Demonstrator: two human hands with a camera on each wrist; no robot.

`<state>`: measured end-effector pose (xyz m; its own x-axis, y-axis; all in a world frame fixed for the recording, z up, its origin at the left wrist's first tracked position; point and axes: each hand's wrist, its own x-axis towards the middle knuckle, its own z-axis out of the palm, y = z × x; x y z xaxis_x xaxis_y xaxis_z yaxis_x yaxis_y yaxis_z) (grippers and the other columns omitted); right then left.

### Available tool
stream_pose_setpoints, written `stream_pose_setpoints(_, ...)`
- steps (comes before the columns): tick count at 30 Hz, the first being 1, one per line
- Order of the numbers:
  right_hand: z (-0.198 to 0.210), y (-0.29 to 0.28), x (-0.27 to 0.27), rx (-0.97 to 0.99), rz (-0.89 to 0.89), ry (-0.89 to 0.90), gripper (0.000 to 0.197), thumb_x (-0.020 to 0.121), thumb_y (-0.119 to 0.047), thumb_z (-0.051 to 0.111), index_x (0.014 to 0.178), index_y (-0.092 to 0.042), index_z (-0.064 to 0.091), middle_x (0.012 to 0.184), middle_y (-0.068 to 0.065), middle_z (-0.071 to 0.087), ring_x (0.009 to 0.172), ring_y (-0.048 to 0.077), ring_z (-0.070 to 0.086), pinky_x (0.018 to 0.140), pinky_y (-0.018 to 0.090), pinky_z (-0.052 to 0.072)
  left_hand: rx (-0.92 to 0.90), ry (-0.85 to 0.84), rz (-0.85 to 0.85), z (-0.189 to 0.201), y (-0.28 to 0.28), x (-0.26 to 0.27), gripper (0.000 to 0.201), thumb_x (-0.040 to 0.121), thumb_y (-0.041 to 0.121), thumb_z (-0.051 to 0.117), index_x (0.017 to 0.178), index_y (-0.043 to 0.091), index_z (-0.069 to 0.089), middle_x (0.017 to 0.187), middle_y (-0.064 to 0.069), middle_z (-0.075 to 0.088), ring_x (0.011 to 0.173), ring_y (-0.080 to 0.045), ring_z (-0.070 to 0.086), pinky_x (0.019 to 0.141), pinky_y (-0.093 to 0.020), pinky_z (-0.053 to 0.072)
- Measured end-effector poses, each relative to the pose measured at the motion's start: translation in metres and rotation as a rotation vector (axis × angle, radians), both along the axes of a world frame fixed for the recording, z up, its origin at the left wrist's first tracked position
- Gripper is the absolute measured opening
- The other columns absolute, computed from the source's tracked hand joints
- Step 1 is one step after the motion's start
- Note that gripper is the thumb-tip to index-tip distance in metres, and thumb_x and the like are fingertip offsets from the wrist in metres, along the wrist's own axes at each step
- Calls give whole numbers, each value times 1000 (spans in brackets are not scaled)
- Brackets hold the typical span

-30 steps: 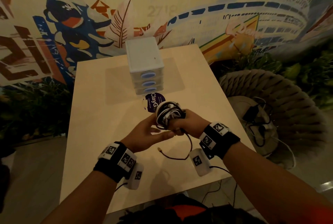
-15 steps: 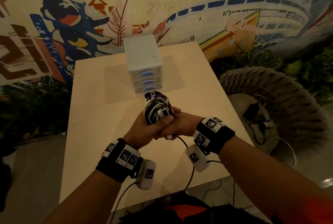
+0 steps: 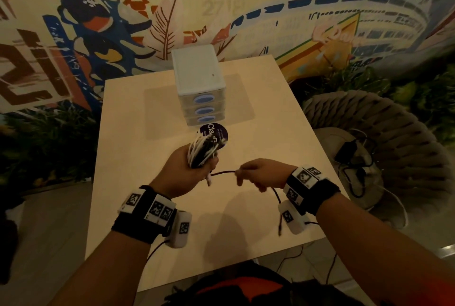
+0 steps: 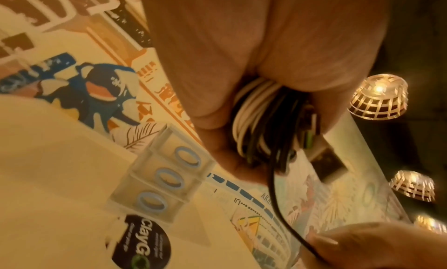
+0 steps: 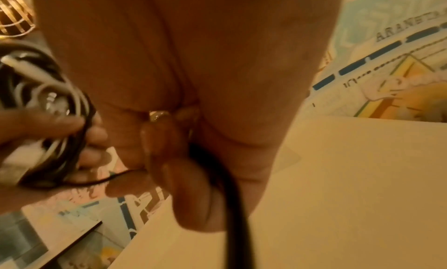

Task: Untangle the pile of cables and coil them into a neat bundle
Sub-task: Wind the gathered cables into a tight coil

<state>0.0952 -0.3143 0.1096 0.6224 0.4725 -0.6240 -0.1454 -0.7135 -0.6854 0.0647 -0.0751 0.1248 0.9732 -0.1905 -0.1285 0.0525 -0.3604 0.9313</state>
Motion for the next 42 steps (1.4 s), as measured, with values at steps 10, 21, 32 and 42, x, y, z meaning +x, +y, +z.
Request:
stream_pose_setpoints(10, 9, 14, -6, 159, -288, 165, 53, 105, -46, 33, 71, -11, 53, 62, 2, 41, 47, 14, 27, 51, 28, 26, 771, -118, -374, -13, -19, -2, 12, 88, 28, 66, 95, 24, 58, 89, 3, 66, 79, -20, 60, 69, -32, 45)
stream_pose_setpoints(21, 12, 30, -9, -324, 285, -185, 62, 67, -76, 74, 95, -21, 73, 85, 1, 74, 81, 17, 68, 79, 38, 56, 952, -87, -478, -26, -34, -12, 41, 88, 36, 67, 118, 23, 43, 96, 1, 67, 76, -22, 62, 69, -37, 54)
stream_pose_setpoints(32, -8, 60, -27, -557, 419, -313, 28, 84, -49, 69, 77, -23, 62, 72, -4, 61, 62, 12, 55, 61, 28, 45, 945, -45, -546, -39, -39, -17, 114, 83, 44, 75, 161, 26, -6, 111, -4, 70, 94, -24, 66, 73, -34, 49)
stream_pose_setpoints(42, 4, 25, -11, -170, 149, -190, 23, 86, -37, 69, 102, -21, 65, 79, 2, 71, 70, 17, 65, 71, 30, 53, 218, 49, -209, -26, 2, -16, 127, 67, 54, 90, 155, 56, -2, 144, 20, 46, 110, -1, 62, 89, -29, 57)
